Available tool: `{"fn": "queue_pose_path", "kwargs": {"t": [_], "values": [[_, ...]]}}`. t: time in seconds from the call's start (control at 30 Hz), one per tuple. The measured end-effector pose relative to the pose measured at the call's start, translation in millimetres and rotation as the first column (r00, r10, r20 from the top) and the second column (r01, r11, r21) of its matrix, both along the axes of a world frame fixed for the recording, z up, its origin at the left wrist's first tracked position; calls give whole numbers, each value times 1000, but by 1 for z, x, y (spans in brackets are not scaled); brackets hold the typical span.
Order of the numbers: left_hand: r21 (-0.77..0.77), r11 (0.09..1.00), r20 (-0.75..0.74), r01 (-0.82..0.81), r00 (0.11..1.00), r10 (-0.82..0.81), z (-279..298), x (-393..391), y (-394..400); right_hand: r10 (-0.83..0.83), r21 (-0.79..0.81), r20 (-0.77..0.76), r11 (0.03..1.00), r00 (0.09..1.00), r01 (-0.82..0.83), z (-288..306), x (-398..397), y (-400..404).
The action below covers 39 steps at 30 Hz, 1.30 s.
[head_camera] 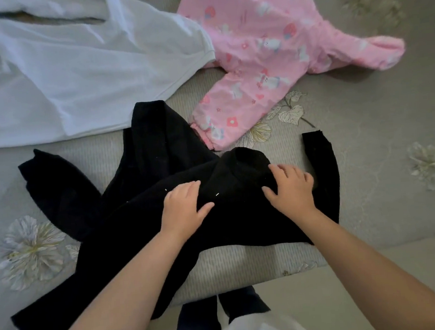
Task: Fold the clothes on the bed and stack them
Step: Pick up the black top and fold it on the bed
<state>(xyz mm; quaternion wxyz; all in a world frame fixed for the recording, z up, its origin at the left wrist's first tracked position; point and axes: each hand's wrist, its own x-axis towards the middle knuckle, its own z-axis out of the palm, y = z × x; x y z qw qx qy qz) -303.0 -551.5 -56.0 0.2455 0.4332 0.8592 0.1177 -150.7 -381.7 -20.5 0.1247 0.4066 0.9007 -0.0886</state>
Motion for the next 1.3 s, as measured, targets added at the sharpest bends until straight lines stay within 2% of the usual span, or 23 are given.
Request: {"fn": "queue_pose_path", "kwargs": {"t": [0.03, 0.07, 0.13, 0.2, 0.27, 0.3, 0.37, 0.43, 0.5, 0.53, 0.63, 0.7, 0.8, 0.9, 0.97, 1.03, 1.1, 1.17, 1.2, 1.23, 1.3], "values": [[-31, 999, -18, -16, 1000, 15, -4, 3, 4, -18, -64, 103, 998, 994, 25, -4, -1, 3], [-55, 998, -37, -24, 999, 22, -6, 4, 7, 30, -104, 165, 994, 986, -13, -9, 0, 3], [-80, 996, -40, -49, 998, 46, -4, 1, 9, 195, -159, 159, 973, 968, -170, -11, 7, -8], [-162, 985, -50, -67, 997, 60, 1, -9, -4, 309, -277, 54, 918, 950, -283, -12, 20, -32], [-340, 940, -129, -25, 991, -20, 3, -27, -32, 314, -445, -132, 829, 940, -339, -8, 29, -54], [-429, 903, -160, -21, 986, -53, 6, -36, -48, 281, -471, -231, 806, 932, -360, -5, 33, -61], [-496, 865, -205, -82, 979, -25, 13, -47, -77, 123, -380, -413, 877, 902, -294, -4, 40, -66], [-457, 883, -212, -112, 977, 14, 19, -49, -90, -51, -354, -424, 928, 904, -113, -6, 41, -58], [-294, 955, -158, -39, 987, -8, 21, -43, -89, -161, -428, -275, 903, 948, 30, -15, 39, -45], [-178, 984, -143, 27, 988, -53, 23, -40, -83, -157, -473, -197, 880, 968, 47, -20, 39, -38], [53, 974, -117, 222, 970, -214, 24, -29, -63, -8, -527, -122, 848, 992, -59, -36, 32, -25], [86, 976, -35, 199, 980, -196, 21, -24, -51, 51, -567, -89, 818, 995, -93, -43, 22, -19], [56, 991, 33, 125, 991, -127, 13, -20, -32, 130, -622, 6, 777, 992, -98, -51, 6, -17], [-132, 963, 50, 234, 972, -229, 3, -22, -17, 293, -657, 137, 742, 946, -135, -52, -3, -20], [-140, 945, 28, 297, 955, -296, 3, -22, -15, 386, -627, 204, 757, 900, -182, -47, -2, -19], [24, 978, 38, 205, 978, -206, 10, -26, -16, 460, -562, 256, 786, 850, -256, -39, 6, -12], [158, 987, 131, -9, 991, -12, 27, -34, -16, 518, -511, 307, 797, 798, -320, -26, 19, -4], [245, 964, 167, -101, 984, 61, 47, -45, -13, 536, -475, 298, 801, 790, -365, -10, 31, 3], [270, 957, 167, -110, 984, 66, 56, -50, -9, 517, -454, 259, 810, 815, -370, -2, 35, 6], [287, 950, 166, -121, 983, 75, 64, -55, -5, 465, -438, 172, 826, 868, -355, 6, 37, 10], [329, 927, 159, -180, 978, 133, 82, -64, 2, 235, -475, -70, 847, 970, -239, 29, 32, 15]]}}
